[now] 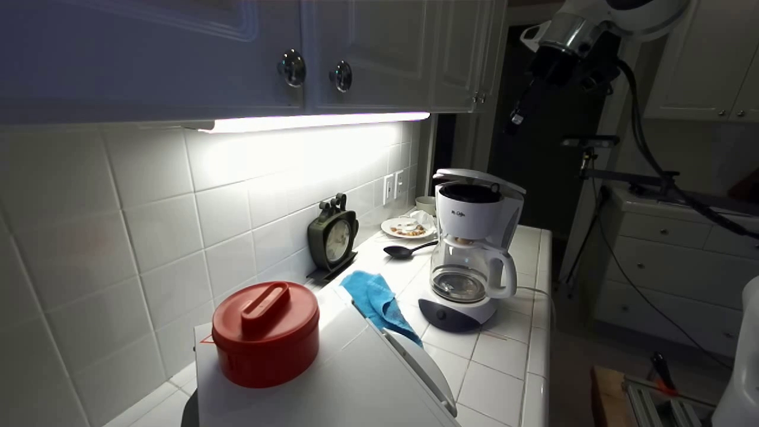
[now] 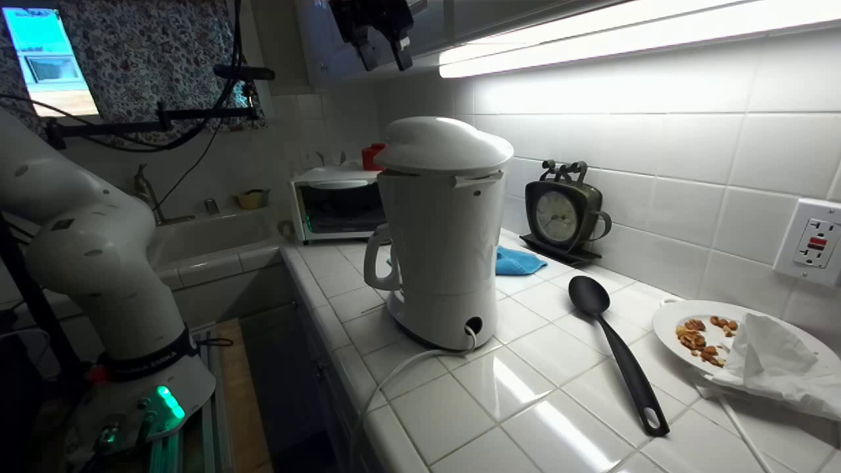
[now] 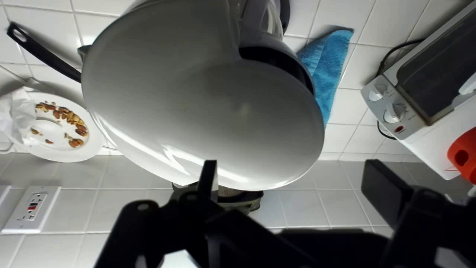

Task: Close the lid of the coffee maker

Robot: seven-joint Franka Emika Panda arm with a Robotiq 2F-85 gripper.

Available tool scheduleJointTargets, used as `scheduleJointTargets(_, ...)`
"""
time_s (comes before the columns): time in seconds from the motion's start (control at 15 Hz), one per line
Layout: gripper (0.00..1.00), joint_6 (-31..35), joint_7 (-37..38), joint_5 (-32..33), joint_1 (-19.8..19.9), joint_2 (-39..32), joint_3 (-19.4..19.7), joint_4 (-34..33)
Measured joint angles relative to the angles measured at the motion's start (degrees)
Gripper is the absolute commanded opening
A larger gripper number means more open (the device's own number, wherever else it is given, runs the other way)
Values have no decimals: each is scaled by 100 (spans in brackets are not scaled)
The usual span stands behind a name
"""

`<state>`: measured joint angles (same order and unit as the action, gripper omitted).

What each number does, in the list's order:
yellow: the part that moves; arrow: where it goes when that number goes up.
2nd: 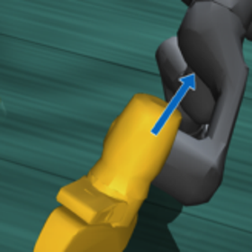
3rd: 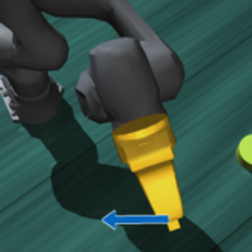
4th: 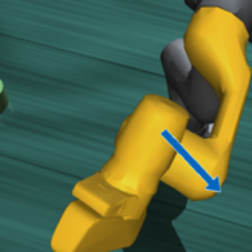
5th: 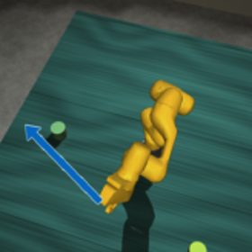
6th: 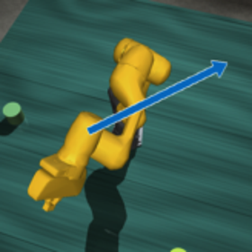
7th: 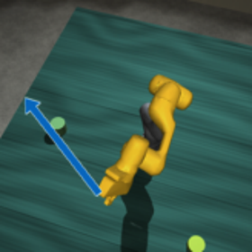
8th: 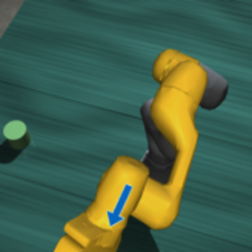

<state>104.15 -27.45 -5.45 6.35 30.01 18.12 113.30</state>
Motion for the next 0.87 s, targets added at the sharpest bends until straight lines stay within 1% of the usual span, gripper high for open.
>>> scheduleJointTargets(0.13,100,-77,309,150,71,1,-134,-29)
scheduleJointTargets(0.33,100,-213,570,218,102,2,-203,-52)
scheduleJointTargets(0.53,100,-338,633,221,103,6,-216,-83)
scheduleJointTargets(0.87,100,-354,634,233,103,49,-224,-100)
